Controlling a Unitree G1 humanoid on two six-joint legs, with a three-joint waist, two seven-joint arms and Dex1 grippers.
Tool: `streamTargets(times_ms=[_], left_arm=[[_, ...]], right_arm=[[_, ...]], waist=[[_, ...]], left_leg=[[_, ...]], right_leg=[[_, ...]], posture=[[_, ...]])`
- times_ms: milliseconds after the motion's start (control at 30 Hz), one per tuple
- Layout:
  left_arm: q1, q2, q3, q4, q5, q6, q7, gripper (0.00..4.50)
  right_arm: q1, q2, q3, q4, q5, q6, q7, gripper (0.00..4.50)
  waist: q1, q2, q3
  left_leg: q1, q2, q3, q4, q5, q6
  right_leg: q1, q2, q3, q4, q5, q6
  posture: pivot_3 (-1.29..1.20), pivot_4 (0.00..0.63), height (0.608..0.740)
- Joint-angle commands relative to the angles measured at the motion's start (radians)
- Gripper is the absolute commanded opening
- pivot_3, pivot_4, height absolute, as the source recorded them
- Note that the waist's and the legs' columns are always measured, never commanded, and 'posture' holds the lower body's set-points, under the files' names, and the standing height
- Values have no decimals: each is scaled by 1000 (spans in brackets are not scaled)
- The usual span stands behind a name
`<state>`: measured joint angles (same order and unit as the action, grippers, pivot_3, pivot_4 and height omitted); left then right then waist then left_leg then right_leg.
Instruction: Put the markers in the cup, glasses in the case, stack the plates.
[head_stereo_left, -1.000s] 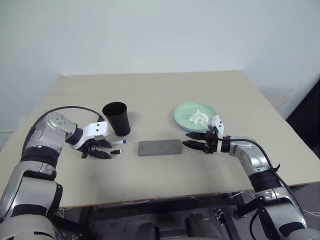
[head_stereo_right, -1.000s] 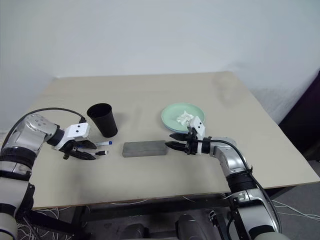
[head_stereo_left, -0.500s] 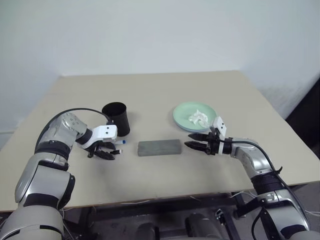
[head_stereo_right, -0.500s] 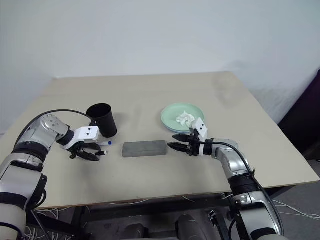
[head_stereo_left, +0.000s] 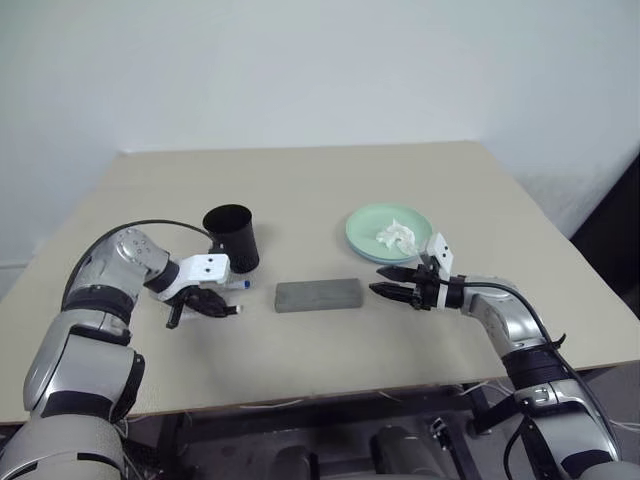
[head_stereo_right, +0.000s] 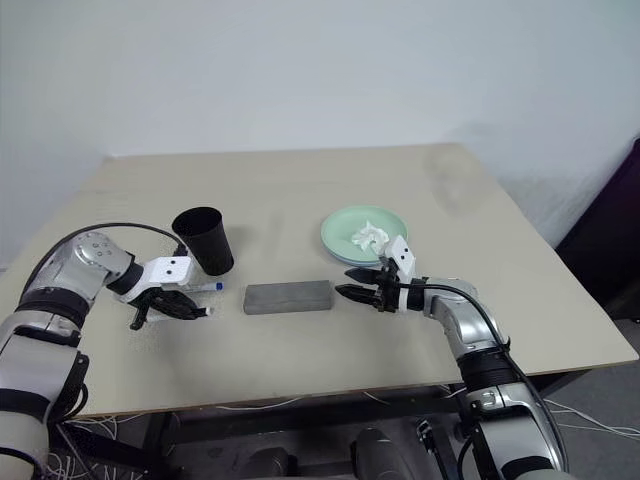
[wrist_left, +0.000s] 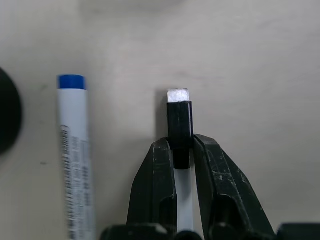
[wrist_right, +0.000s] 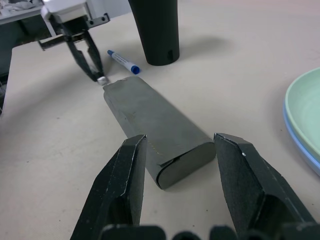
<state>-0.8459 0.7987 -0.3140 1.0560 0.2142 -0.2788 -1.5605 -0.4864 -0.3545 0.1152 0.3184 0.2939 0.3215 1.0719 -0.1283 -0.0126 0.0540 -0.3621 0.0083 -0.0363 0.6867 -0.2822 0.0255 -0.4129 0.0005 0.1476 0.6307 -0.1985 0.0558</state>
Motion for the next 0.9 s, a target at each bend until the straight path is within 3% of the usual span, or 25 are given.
streamTargets(times_ms=[33,200,400,567,900], left_arm=[[22,37,73,-177,-191,112,-52,112],[147,67,236,-567,-485,411,-45,112],[160,-36,480,-768,-686,636,248,112],[135,-154,596,-707,-617,439,568,112],[120,-269,600,-442,-522,91,767,112]], right_arm=[[-8,-11,-18,-45,22,-1,8,2319],[-15,-14,-12,-37,19,-1,17,2319],[-46,-10,-11,-34,22,2,25,2319],[-69,-14,-9,-17,20,-2,43,2319],[-71,-9,-6,-11,18,-3,47,2319]], waist=[[2,-1,0],[1,-1,0],[1,-1,0],[1,-1,0],[4,-1,0]], left_leg=[[0,0,0,0,0,0],[-1,0,0,0,0,0],[2,1,-1,0,0,0],[4,1,-1,1,0,0],[2,-1,-1,0,0,-1]], right_leg=[[0,0,0,0,0,0],[0,-2,0,-1,0,0],[1,-1,-1,0,0,0],[2,0,-2,2,0,0],[2,-2,-2,-2,1,0]], posture=[[0,0,740],[0,0,740],[0,0,740],[0,0,740],[0,0,740]])
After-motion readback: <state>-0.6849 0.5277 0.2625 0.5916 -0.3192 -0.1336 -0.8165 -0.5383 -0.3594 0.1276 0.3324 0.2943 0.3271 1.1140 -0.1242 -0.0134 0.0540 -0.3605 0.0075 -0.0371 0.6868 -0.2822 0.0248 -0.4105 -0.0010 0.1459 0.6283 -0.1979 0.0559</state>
